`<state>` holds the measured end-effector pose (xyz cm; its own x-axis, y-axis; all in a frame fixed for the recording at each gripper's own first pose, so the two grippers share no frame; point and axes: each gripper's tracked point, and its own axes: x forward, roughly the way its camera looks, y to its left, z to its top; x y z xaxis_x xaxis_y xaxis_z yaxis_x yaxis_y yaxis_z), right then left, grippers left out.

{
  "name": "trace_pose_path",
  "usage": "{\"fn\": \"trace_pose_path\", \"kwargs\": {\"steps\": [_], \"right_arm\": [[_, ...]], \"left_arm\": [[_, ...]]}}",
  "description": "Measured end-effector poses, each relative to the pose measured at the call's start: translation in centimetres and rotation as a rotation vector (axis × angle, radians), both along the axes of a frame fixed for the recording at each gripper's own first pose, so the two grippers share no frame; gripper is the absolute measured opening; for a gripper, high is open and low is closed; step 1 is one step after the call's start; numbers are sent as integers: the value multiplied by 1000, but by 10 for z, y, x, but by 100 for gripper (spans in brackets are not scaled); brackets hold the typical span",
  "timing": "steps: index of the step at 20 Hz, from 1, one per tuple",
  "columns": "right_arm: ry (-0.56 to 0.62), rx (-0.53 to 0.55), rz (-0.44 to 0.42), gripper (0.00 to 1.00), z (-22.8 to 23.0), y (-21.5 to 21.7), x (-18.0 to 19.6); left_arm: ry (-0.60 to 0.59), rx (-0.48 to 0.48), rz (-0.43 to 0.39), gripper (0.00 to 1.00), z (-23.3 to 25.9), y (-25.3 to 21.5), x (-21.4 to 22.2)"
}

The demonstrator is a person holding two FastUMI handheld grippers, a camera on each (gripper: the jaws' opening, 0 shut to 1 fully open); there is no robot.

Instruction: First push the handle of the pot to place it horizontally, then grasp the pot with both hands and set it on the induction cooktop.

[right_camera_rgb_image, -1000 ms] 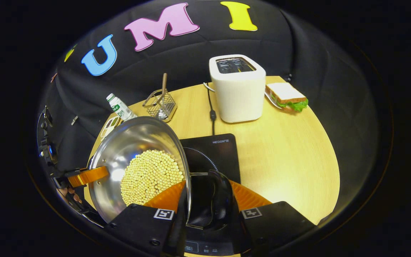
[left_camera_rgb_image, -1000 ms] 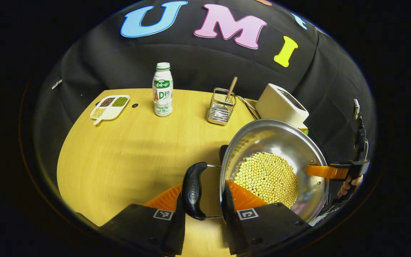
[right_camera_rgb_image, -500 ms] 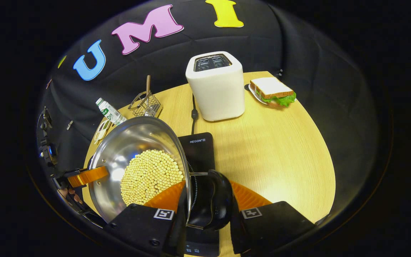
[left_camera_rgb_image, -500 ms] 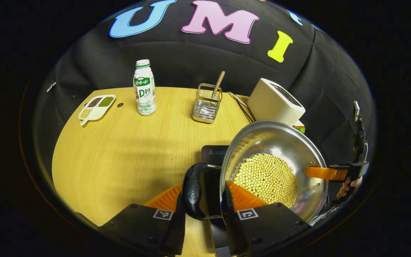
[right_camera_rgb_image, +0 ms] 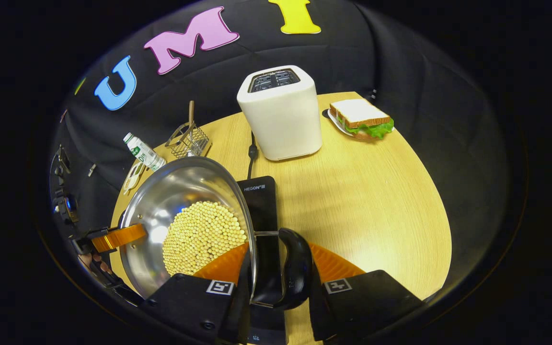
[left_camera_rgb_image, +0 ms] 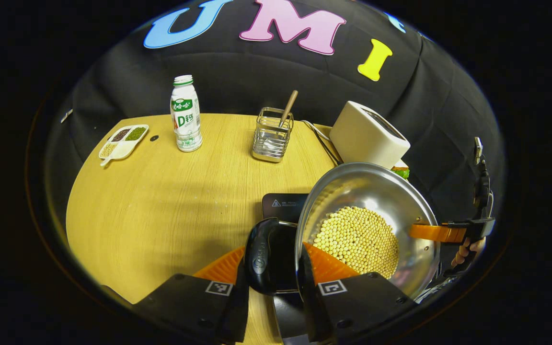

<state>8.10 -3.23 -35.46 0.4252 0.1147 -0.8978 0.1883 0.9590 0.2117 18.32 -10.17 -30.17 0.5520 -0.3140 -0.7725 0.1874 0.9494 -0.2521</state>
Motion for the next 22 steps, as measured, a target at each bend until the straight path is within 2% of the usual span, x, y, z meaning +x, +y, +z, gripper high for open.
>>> {"fn": "trace_pose_path", "kwargs": {"steps": [3,4,5,9,10,11,15,16,17,18,19,22], "right_arm": [[-2,7,-4,53,1,2,1],[-3,8,-6,49,0,2,3],[-3,9,-9,53,0,2,3],[2,15,-12,53,1,3,2],[2,16,-13,49,1,3,3],[1,16,-12,53,1,2,3],[-8,40,8,58,2,7,4],[-29,47,11,75,9,7,6],[-49,33,9,78,11,4,10],[-68,24,7,99,17,3,12],[-82,20,4,99,20,2,13],[-149,-10,-5,99,39,-3,17]], "left_arm": [[2,-13,7,50,-2,2,3],[0,-18,10,49,-2,2,4],[-3,-17,11,50,-1,3,4],[-4,-19,11,51,-1,2,4],[-5,-18,10,51,-1,2,4],[-6,-18,11,51,-1,2,3],[-19,-3,-14,56,-1,2,4],[-53,35,-18,58,1,7,7],[-100,84,-20,70,5,12,12],[-141,131,-19,75,10,19,16],[-170,155,-24,95,15,22,16],[-249,170,4,99,42,23,16]]}}
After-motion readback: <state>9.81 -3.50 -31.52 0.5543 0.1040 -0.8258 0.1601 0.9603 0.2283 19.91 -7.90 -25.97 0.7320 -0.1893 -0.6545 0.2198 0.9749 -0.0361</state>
